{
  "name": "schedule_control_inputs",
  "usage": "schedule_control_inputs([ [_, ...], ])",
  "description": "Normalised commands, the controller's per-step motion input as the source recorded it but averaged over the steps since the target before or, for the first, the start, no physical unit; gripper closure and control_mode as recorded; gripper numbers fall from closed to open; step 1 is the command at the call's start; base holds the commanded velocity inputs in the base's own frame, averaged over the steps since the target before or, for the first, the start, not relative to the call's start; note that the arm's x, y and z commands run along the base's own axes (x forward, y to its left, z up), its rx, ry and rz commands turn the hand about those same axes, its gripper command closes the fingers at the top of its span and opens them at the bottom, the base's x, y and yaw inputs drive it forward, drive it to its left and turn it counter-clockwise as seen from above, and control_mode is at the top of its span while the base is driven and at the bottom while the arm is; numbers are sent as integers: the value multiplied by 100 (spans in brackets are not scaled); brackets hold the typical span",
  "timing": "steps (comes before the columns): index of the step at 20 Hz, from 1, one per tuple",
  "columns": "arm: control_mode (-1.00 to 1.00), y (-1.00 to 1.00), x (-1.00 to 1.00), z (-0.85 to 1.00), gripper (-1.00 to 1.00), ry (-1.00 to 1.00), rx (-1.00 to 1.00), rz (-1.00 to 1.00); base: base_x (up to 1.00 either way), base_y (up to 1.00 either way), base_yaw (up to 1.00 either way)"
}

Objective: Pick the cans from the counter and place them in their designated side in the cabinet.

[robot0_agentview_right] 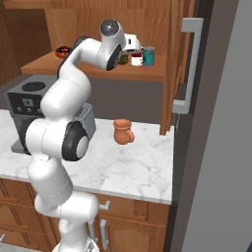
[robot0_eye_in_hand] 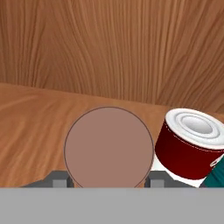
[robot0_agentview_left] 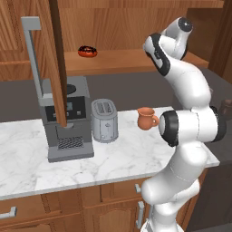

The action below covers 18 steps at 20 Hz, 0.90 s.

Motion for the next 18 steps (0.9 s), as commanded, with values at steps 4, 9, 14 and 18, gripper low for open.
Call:
schedule_control_inputs([
  [4, -100, 0, 19, -18, 100, 5, 0, 0, 0, 0, 0],
  [9, -100, 0, 13, -21, 100, 4, 0, 0, 0, 0, 0],
  [14, -100, 0, 4, -23, 100, 1, -1, 0, 0, 0, 0],
  [18, -100, -1, 0, -19, -100, 0, -2, 0, 0, 0, 0],
])
